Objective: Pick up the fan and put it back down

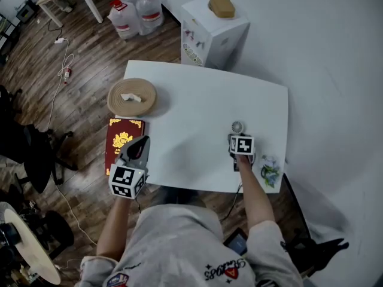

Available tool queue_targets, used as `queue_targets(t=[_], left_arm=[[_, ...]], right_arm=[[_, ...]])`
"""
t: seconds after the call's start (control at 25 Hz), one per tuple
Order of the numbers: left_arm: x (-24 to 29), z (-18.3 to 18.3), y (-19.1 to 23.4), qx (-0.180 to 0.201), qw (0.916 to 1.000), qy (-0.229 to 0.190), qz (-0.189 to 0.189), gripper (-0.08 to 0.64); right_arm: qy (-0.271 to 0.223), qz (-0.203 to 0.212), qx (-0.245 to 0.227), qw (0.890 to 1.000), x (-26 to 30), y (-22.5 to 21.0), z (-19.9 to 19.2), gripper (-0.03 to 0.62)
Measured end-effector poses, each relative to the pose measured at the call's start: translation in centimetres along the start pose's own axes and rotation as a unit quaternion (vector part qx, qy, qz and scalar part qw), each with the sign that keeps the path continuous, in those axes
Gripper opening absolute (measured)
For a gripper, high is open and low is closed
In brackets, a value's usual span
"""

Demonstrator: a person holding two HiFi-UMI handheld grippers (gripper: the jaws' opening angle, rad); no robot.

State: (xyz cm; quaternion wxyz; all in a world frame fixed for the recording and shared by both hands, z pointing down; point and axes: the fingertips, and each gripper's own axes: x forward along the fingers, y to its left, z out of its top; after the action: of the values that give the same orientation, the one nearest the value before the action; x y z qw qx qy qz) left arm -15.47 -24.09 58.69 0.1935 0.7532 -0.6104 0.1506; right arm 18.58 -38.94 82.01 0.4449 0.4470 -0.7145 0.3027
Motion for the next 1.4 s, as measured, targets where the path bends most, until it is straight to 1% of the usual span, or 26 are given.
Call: queue_targets(t=[0.04, 0.12, 0.28, 0.44, 0.56, 0.8, 1.08, 1.16, 1.24, 1.32, 1.4], left_arm=[[-0.1, -0.1, 0.1, 0.000, 1.0000, 0.001, 0.001, 0.005], [-0.3, -0.1, 0.2, 0.001, 1.0000, 0.000, 0.001, 0.005], [-0.3, 0.2, -0.3, 0.006, 1.0000, -0.003, -0.003, 0.005], [-0.1, 0.2, -1.0, 0.011, 0.9999, -0.001, -0.013, 0.005], [0.2, 0.1, -1.8, 0.015, 0.9996, -0.002, -0.022, 0.005], [0.9, 1.0, -3.1, 0.027, 0.9986, -0.012, -0.044, 0.005], [1.4, 3.4, -5.1, 0.041, 0.9961, -0.032, -0.071, 0.005], [1.7, 4.2, -5.7, 0.045, 0.9952, -0.039, -0.078, 0.005], [1.9, 4.9, -6.4, 0.049, 0.9941, -0.045, -0.086, 0.005], [2.1, 5.6, -7.3, 0.052, 0.9928, -0.052, -0.094, 0.005], [2.3, 6.3, -8.0, 0.056, 0.9915, -0.059, -0.102, 0.005]], right_arm=[[0.003, 0.000, 0.000, 1.000, 0.1, 0.0, -0.1, 0.218], [0.010, 0.006, -0.001, 1.000, 0.2, 0.1, -0.4, 0.199], [0.013, 0.024, 0.007, 1.000, 0.1, 0.3, -0.8, 0.196], [0.000, 0.035, 0.024, 0.999, -0.7, 0.6, -1.3, 0.195], [-0.018, 0.042, 0.031, 0.998, -1.6, 0.8, -1.4, 0.195], [-0.083, 0.055, 0.035, 0.994, -5.3, 1.1, 1.0, 0.195], [-0.175, 0.064, 0.035, 0.982, -12.6, 1.2, 4.8, 0.195], [-0.196, 0.067, 0.026, 0.978, -14.5, 1.2, 5.5, 0.195], [-0.219, 0.065, 0.004, 0.973, -16.9, 1.5, 6.3, 0.196], [-0.245, 0.062, -0.017, 0.967, -19.8, 1.7, 7.2, 0.196], [-0.272, 0.061, -0.028, 0.960, -22.6, 2.0, 7.9, 0.196]])
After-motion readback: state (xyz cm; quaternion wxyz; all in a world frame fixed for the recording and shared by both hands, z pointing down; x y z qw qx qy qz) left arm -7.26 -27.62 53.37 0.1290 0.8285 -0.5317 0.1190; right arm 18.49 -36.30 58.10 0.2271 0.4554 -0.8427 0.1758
